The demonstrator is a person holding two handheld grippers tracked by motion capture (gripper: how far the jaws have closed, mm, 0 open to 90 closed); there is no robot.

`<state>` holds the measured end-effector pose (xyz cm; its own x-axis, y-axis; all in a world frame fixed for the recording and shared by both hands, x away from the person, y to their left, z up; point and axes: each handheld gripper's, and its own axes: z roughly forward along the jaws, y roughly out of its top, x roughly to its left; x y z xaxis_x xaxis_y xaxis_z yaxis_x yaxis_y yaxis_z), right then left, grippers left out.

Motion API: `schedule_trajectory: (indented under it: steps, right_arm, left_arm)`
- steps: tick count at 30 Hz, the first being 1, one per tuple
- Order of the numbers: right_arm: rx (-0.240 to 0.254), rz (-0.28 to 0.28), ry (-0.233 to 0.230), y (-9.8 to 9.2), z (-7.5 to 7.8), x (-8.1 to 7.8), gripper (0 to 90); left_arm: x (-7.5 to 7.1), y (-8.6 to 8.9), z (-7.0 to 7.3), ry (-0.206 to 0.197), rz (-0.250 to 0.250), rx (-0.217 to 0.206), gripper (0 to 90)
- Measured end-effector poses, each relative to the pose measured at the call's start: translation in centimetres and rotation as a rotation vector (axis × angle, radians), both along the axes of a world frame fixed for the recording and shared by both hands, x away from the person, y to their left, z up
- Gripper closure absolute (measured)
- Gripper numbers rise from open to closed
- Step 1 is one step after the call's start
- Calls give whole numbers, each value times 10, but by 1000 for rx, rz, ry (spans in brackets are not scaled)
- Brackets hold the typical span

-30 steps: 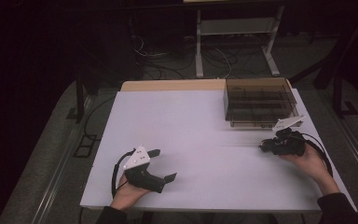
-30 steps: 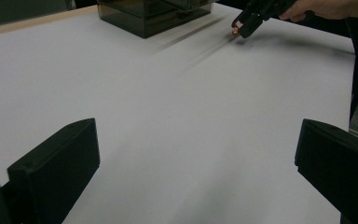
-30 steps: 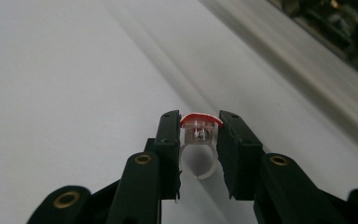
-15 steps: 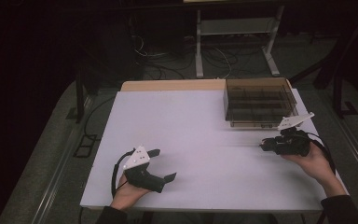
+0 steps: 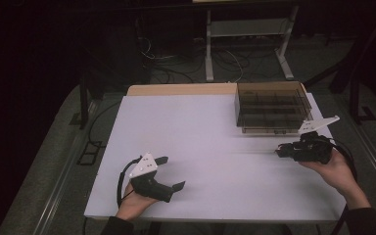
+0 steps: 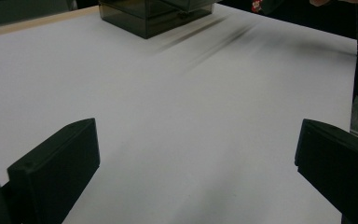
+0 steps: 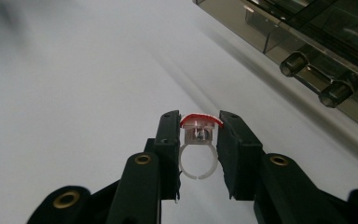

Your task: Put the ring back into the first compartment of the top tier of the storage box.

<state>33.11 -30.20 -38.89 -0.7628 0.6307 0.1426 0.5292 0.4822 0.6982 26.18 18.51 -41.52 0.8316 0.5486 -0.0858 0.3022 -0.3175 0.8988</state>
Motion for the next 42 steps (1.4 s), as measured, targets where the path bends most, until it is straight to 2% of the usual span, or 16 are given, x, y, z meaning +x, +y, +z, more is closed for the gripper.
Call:
schedule_trajectory:
  steps: [10, 19, 42]
  right_arm:
    - [12, -6, -1, -3, 8, -3, 693]
    - [15, -6, -11, -5, 21, -3, 693]
    - [12, -19, -30, -11, 46, 9, 693]
  left_arm:
    - [0, 0, 0, 0, 1, -1, 0]
    - [0, 0, 0, -1, 1, -1, 0]
    - [0, 0, 0, -2, 0, -1, 0]
